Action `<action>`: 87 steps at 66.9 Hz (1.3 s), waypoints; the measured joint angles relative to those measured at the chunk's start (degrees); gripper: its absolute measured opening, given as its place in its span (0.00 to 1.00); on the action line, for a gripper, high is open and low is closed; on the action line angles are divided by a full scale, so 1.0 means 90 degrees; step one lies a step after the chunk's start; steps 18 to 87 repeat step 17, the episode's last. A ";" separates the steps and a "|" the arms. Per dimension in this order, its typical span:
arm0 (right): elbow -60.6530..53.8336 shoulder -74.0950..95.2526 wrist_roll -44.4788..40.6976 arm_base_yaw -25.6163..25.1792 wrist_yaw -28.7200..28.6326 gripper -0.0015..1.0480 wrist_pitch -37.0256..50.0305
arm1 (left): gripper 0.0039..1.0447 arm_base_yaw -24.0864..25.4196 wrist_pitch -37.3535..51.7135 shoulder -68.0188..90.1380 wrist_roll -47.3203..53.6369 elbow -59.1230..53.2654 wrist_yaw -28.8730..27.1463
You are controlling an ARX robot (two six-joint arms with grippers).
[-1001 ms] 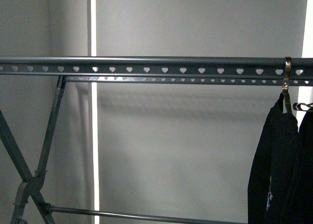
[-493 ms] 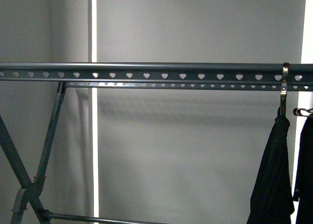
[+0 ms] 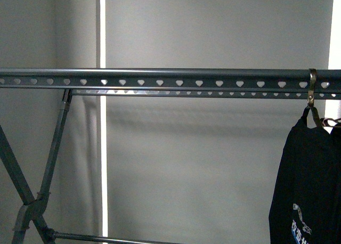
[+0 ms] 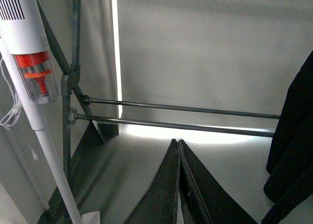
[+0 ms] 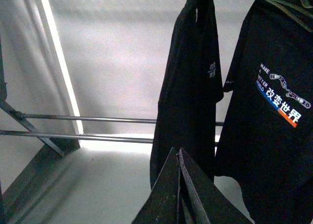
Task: Hang clothes on hanger
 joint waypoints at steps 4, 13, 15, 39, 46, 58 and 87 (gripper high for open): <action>0.0000 0.0000 0.0000 0.0000 0.0000 0.02 0.0000 | 0.03 0.0000 0.0000 0.0000 0.0000 0.0000 0.0000; 0.0000 0.0000 -0.0010 0.0000 0.0000 0.10 0.0000 | 0.16 0.0000 0.0000 0.0000 0.0000 0.0000 0.0000; 0.0000 0.0000 -0.0010 0.0000 0.0000 0.15 0.0000 | 0.21 0.0000 0.0000 0.0000 0.0000 0.0000 -0.0002; 0.0000 0.0000 -0.0010 0.0000 0.0000 0.22 0.0000 | 0.28 0.0000 0.0000 0.0000 0.0000 0.0000 0.0000; 0.0000 0.0000 -0.0010 0.0000 0.0000 0.22 0.0000 | 0.28 0.0000 0.0000 0.0000 0.0000 0.0000 0.0000; 0.0000 0.0000 -0.0010 0.0000 0.0000 0.22 0.0000 | 0.28 0.0000 0.0000 0.0000 0.0000 0.0000 0.0000; 0.0000 0.0000 -0.0010 0.0000 0.0000 0.22 0.0000 | 0.28 0.0000 0.0000 0.0000 0.0000 0.0000 0.0000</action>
